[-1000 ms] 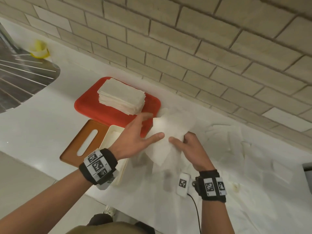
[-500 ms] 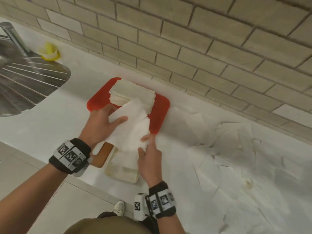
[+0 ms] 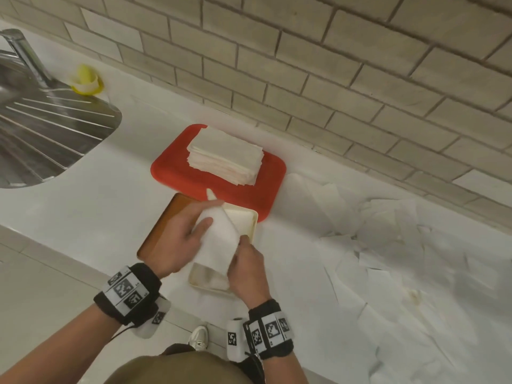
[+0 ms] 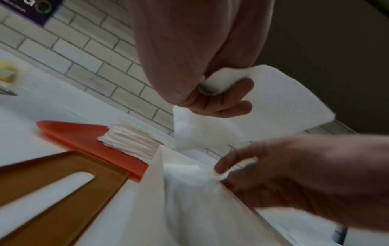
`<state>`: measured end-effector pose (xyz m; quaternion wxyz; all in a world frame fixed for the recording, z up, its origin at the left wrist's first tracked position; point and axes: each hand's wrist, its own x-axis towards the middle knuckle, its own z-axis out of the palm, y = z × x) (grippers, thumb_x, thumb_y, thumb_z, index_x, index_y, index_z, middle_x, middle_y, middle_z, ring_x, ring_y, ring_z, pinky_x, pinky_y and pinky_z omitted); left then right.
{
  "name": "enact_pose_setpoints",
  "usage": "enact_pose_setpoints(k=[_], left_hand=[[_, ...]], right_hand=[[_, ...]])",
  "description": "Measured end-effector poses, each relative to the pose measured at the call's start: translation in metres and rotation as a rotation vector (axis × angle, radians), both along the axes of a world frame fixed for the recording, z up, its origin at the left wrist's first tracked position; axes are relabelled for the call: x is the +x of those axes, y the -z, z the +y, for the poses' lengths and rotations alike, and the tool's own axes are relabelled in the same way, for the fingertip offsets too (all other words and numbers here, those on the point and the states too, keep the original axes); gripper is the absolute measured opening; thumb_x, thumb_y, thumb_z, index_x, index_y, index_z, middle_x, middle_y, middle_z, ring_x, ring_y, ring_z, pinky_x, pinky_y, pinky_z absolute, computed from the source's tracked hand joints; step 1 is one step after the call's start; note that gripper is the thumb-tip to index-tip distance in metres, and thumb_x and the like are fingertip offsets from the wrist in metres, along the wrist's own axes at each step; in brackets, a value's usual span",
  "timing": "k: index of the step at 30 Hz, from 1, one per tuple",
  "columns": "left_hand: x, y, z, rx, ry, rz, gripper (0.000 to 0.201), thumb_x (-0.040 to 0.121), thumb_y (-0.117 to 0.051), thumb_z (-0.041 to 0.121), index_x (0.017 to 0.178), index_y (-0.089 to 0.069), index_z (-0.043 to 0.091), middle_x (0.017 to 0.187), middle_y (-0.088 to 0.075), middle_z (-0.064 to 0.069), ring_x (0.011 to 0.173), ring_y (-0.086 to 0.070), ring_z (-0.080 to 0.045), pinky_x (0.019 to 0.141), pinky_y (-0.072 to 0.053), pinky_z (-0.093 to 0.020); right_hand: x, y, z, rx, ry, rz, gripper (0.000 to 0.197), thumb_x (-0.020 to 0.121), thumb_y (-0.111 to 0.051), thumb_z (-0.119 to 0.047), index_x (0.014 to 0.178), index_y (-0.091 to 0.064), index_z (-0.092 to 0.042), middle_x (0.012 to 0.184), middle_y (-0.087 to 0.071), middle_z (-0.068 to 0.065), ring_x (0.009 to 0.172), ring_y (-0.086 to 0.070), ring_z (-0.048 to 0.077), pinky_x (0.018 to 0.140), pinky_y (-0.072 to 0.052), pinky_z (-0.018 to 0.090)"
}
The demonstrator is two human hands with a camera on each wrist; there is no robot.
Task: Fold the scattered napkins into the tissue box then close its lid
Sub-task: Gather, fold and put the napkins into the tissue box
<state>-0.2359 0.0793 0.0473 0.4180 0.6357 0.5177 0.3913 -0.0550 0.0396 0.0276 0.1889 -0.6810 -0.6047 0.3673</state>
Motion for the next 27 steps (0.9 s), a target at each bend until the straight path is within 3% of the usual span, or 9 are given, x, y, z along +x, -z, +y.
enact_pose_setpoints(k=[4, 8, 10, 12, 16, 20, 22, 24, 27], left_hand=[[0.013, 0.010, -0.008, -0.017, 0.067, -0.055, 0.045, 0.107, -0.063, 0.021, 0.148, -0.060, 0.040, 0.144, -0.058, 0.014, 0.133, -0.057, -0.012, 0.094, -0.057, -0.029], [0.013, 0.031, -0.010, -0.066, 0.096, 0.150, 0.051, 0.104, -0.070, 0.023, 0.151, -0.055, 0.038, 0.147, -0.054, 0.015, 0.135, -0.054, -0.006, 0.107, -0.054, -0.034], [0.011, 0.039, -0.012, -0.098, 0.123, 0.277, 0.056, 0.101, -0.073, 0.021, 0.152, -0.054, 0.035, 0.148, -0.051, 0.015, 0.136, -0.054, -0.011, 0.113, -0.051, -0.037], [0.011, 0.040, -0.014, -0.149, 0.159, 0.412, 0.061, 0.099, -0.076, 0.024, 0.155, -0.050, 0.030, 0.152, -0.050, 0.009, 0.137, -0.055, -0.018, 0.114, -0.047, -0.033], [0.019, 0.034, -0.014, -0.188, 0.200, 0.612, 0.070, 0.098, -0.076, 0.036, 0.159, -0.044, 0.026, 0.163, -0.039, 0.000, 0.137, -0.055, -0.025, 0.113, -0.048, -0.035], [0.030, 0.022, -0.016, -0.083, 0.188, 0.891, 0.068, 0.097, -0.075, 0.046, 0.156, -0.047, 0.028, 0.168, -0.025, -0.003, 0.103, -0.074, -0.027, 0.083, -0.060, -0.033], [0.033, 0.021, -0.017, -0.002, 0.216, 1.010, 0.068, 0.090, -0.081, 0.048, 0.150, -0.054, 0.029, 0.168, -0.027, -0.005, 0.103, -0.073, -0.027, 0.070, -0.060, -0.032], [0.037, 0.026, -0.017, 0.013, 0.278, 1.121, 0.074, 0.074, -0.093, 0.050, 0.139, -0.064, 0.029, 0.162, -0.037, -0.007, 0.117, -0.063, -0.031, 0.073, -0.062, -0.037], [0.037, 0.035, -0.013, 0.034, 0.303, 1.240, 0.082, 0.045, -0.104, 0.053, 0.119, -0.077, 0.030, 0.141, -0.055, -0.006, 0.108, -0.058, -0.033, 0.081, -0.062, -0.044]], right_hand=[[0.021, -0.016, 0.000, 0.187, 0.259, 0.136, 0.018, 0.110, -0.041, -0.012, 0.112, -0.048, -0.029, 0.087, -0.070, 0.003, 0.077, -0.065, 0.018, 0.062, -0.040, 0.025], [0.026, -0.015, 0.001, 0.006, 0.336, 0.430, 0.020, 0.109, -0.052, -0.045, 0.126, -0.044, -0.049, 0.083, -0.075, 0.015, 0.076, -0.074, 0.028, 0.081, -0.063, 0.046], [0.022, -0.006, 0.001, 0.001, 0.273, 0.406, 0.032, 0.105, -0.064, -0.035, 0.127, -0.048, -0.052, 0.082, -0.075, 0.004, 0.076, -0.074, 0.017, 0.083, -0.062, 0.037], [0.019, 0.004, 0.003, 0.054, 0.245, 0.310, 0.033, 0.102, -0.068, -0.015, 0.121, -0.061, -0.042, 0.095, -0.075, -0.009, 0.083, -0.073, 0.006, 0.083, -0.060, 0.027], [0.008, 0.022, 0.007, 0.102, 0.151, 0.044, 0.028, 0.102, -0.063, -0.002, 0.123, -0.072, -0.019, 0.123, -0.072, 0.000, 0.105, -0.072, 0.014, 0.098, -0.060, 0.031], [0.010, 0.020, 0.008, 0.139, 0.057, -0.035, 0.034, 0.104, -0.062, -0.002, 0.136, -0.069, -0.012, 0.137, -0.067, 0.006, 0.121, -0.068, 0.022, 0.107, -0.055, 0.029], [0.017, 0.017, 0.010, 0.099, -0.013, -0.051, 0.037, 0.105, -0.063, -0.007, 0.142, -0.065, -0.011, 0.143, -0.062, 0.006, 0.125, -0.065, 0.022, 0.109, -0.053, 0.031], [0.030, 0.012, 0.014, 0.078, -0.077, -0.020, 0.035, 0.103, -0.068, -0.013, 0.138, -0.068, -0.015, 0.138, -0.065, 0.003, 0.119, -0.068, 0.018, 0.106, -0.056, 0.029], [0.077, 0.004, 0.046, 0.223, 0.011, 0.034, 0.016, 0.099, -0.068, -0.019, 0.112, -0.079, -0.019, 0.108, -0.080, 0.000, 0.090, -0.076, 0.011, 0.089, -0.063, 0.030]])
